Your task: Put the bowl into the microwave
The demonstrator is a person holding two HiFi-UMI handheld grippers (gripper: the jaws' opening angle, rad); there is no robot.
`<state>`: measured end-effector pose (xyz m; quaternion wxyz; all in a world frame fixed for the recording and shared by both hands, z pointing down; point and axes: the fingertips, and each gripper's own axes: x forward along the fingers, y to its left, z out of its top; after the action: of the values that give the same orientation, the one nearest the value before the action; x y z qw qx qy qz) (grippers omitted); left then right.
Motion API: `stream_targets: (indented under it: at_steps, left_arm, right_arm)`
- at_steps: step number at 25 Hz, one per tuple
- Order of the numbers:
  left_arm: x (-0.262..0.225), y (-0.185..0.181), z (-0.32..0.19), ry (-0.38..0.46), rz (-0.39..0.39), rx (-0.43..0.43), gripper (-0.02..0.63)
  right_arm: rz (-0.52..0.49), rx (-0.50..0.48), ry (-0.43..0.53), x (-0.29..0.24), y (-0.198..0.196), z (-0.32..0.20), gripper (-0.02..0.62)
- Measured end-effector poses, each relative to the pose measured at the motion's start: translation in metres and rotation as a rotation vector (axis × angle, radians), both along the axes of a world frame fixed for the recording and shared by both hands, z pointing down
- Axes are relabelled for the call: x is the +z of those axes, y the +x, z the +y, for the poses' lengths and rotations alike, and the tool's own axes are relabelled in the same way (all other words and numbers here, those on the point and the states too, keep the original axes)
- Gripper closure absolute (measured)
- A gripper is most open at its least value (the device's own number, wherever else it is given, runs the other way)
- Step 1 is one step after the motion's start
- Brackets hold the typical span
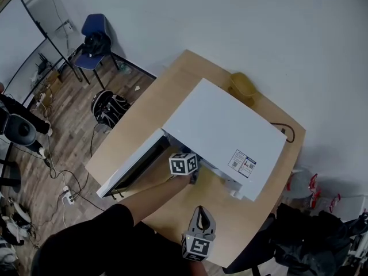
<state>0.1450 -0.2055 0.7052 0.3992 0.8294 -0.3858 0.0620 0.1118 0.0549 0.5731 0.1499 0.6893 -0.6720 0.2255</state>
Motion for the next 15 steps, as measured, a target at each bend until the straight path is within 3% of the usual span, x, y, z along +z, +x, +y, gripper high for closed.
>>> stream_targets:
  at_steps: [7, 11, 15]
  left_arm:
    - [-0.004, -0.011, -0.008, -0.035, 0.065, -0.048, 0.33]
    - [-0.002, -0.017, -0.008, -0.013, 0.027, -0.053, 0.33]
    - [0.001, -0.011, -0.007, 0.036, -0.072, 0.001, 0.33]
  right_arm:
    - [0.01, -0.004, 0.014, -0.002, 0.007, -0.004, 0.535]
    - [0.008, -0.001, 0.009, 0.0, 0.007, -0.003, 0.535]
    - [0.008, -0.019, 0.008, 0.001, 0.001, -0.002, 0.535]
